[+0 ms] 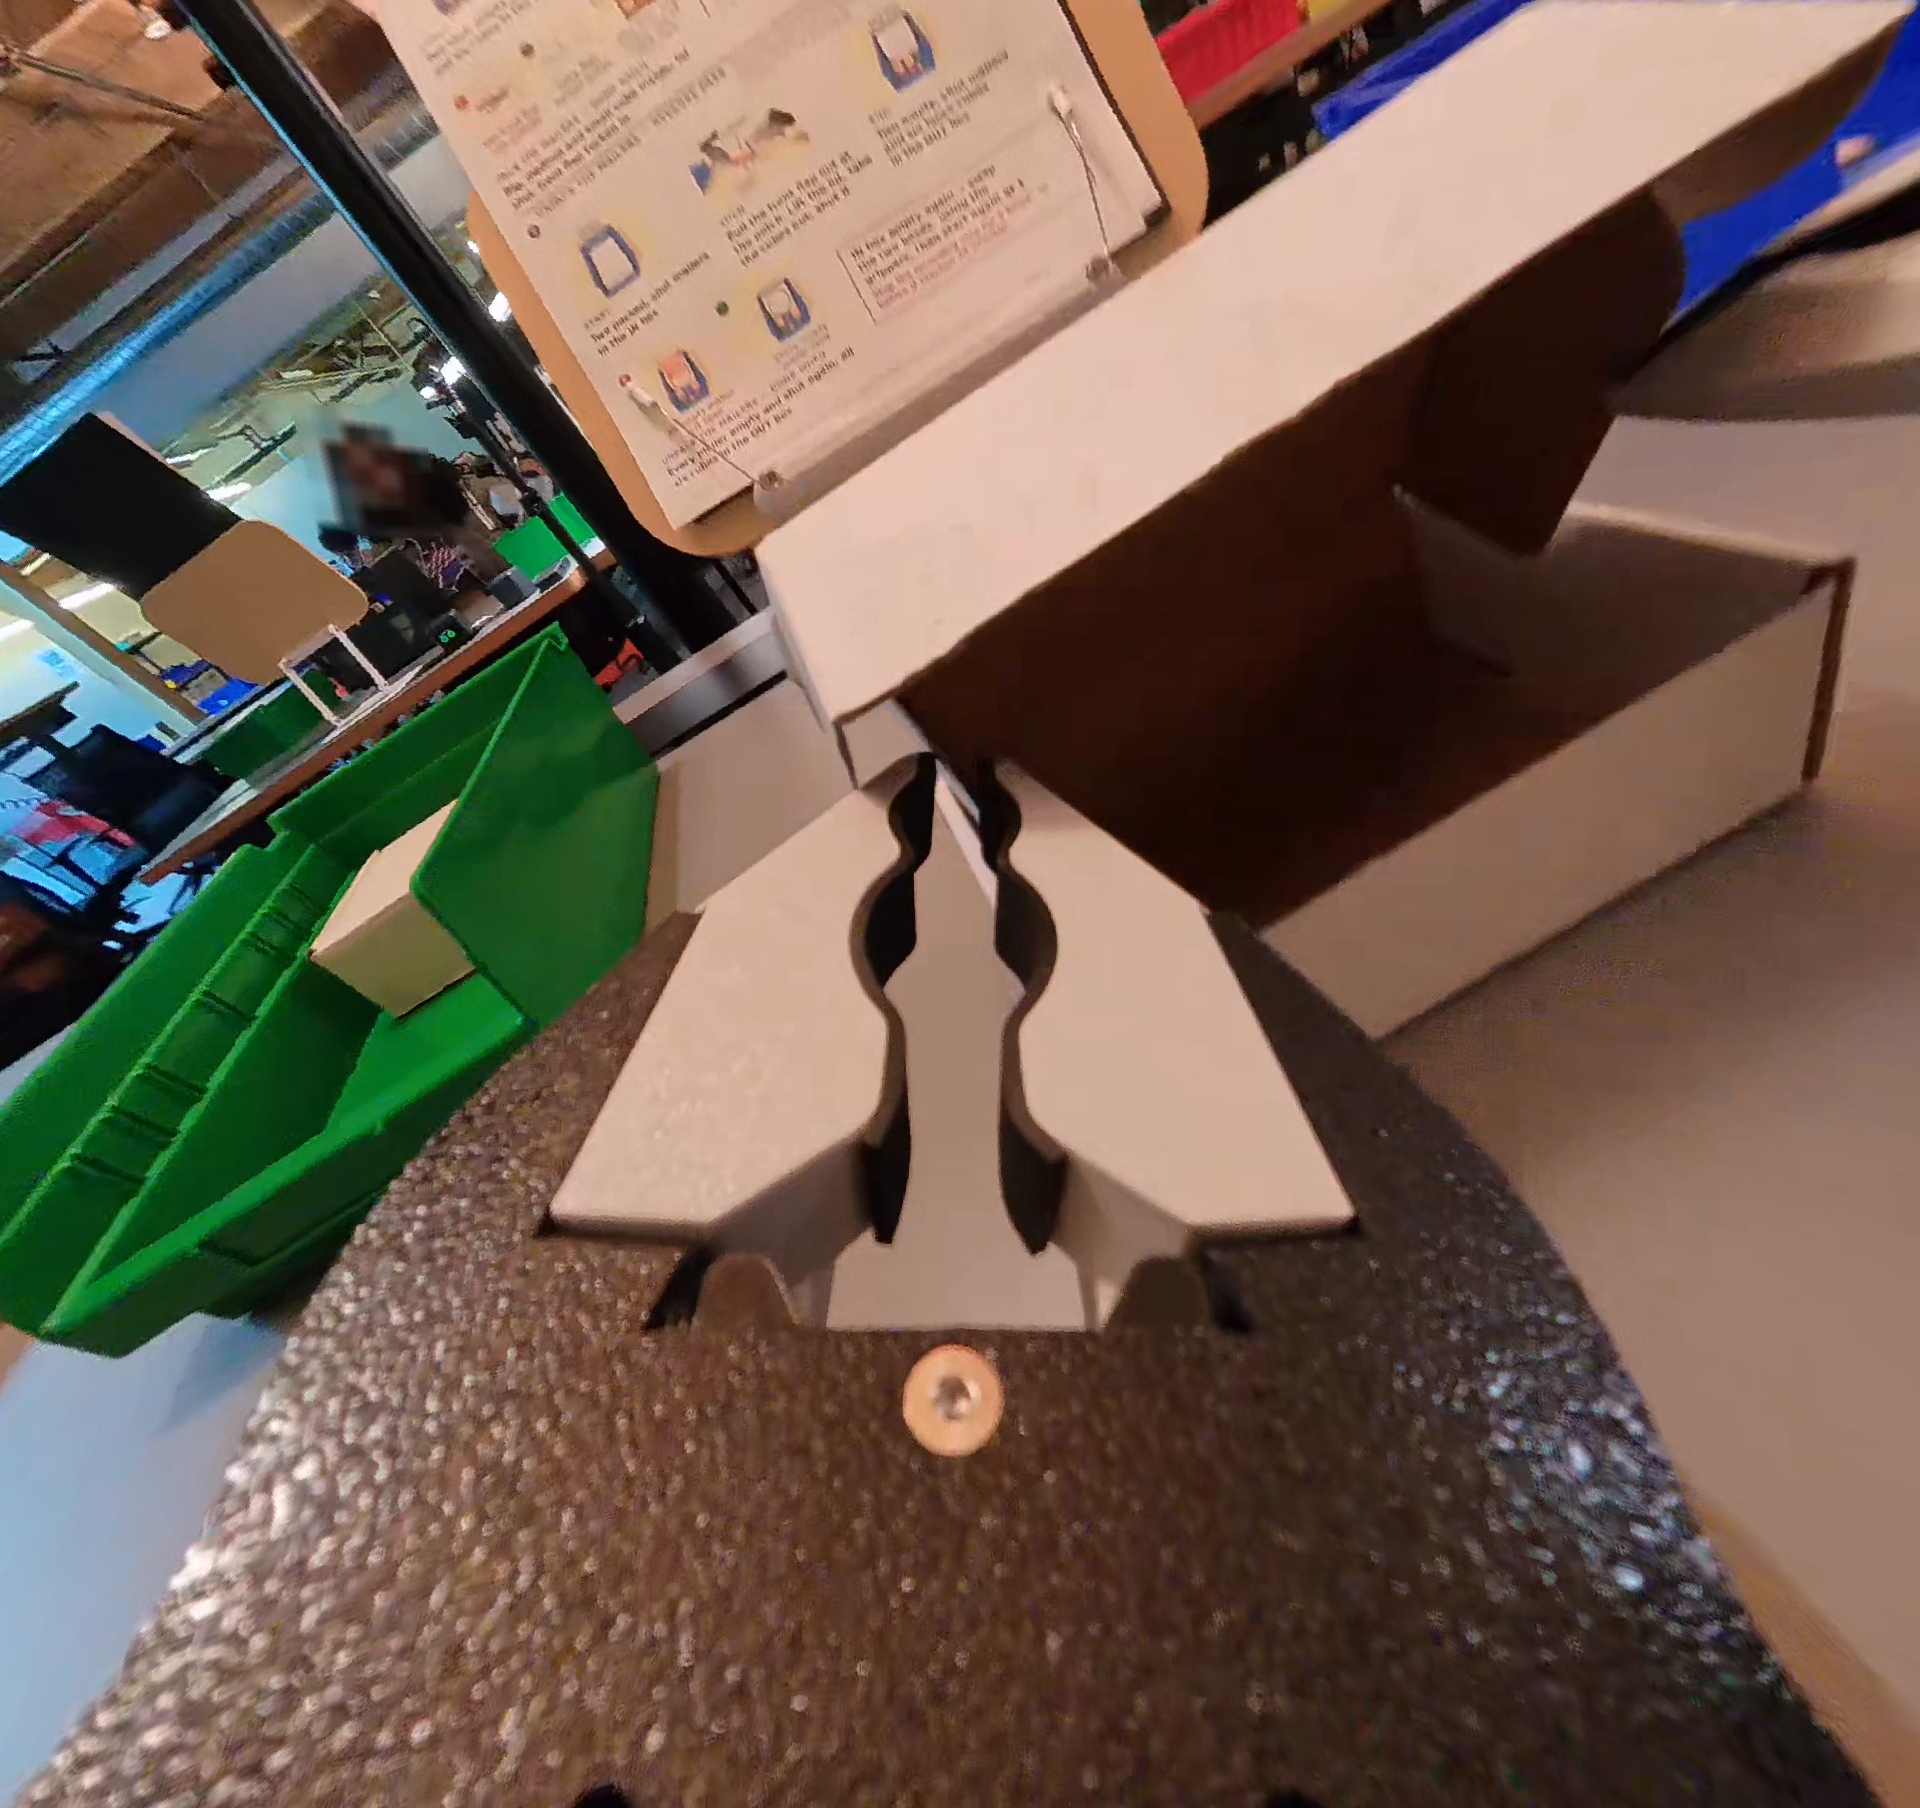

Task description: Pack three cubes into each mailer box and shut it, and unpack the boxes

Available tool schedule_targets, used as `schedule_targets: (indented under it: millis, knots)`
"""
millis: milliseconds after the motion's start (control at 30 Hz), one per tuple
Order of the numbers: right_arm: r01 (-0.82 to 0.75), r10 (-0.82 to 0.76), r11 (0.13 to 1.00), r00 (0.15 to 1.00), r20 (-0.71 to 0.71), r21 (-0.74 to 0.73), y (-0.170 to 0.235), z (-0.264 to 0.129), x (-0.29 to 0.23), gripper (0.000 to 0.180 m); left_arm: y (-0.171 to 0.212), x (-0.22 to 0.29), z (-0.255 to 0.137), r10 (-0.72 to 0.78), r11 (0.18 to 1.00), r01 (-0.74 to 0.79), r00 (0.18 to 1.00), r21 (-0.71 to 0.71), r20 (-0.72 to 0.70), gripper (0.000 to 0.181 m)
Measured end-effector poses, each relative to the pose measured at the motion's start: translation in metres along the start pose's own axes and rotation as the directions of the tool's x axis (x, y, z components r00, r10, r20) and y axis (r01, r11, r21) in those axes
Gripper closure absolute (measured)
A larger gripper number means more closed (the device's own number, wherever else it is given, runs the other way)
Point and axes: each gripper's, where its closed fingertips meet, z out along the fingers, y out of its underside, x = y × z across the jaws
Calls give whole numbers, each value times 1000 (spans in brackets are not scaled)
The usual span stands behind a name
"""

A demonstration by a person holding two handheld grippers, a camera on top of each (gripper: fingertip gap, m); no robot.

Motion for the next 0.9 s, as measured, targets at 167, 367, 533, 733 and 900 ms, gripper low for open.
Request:
schedule_targets:
  millis: [167,367,533,733,900]
  knots:
    - [125,-124,992,988,-88,-5,1,-27,5,142,13,13,-18,97,993,-102,993,-68,-70,159]
    - [661,-617,743,737,-276,103,-47,-53,-12,121,18,6,-42,102,994,-105,993,-40,-65,153]
    - [867,-837,496,491,-242,45,-51,-26,-39,119,15,-5,-41,118,993,-119,992,-22,-42,153]
    - [904,-890,426,409,-202,-46,-43,-16,-33,175,11,-5,-37,147,989,-147,988,5,-52,150]
    - [798,-797,602,602,-43,8,-32,-32,-49,177,15,4,-48,215,976,-216,975,-4,-60,149]
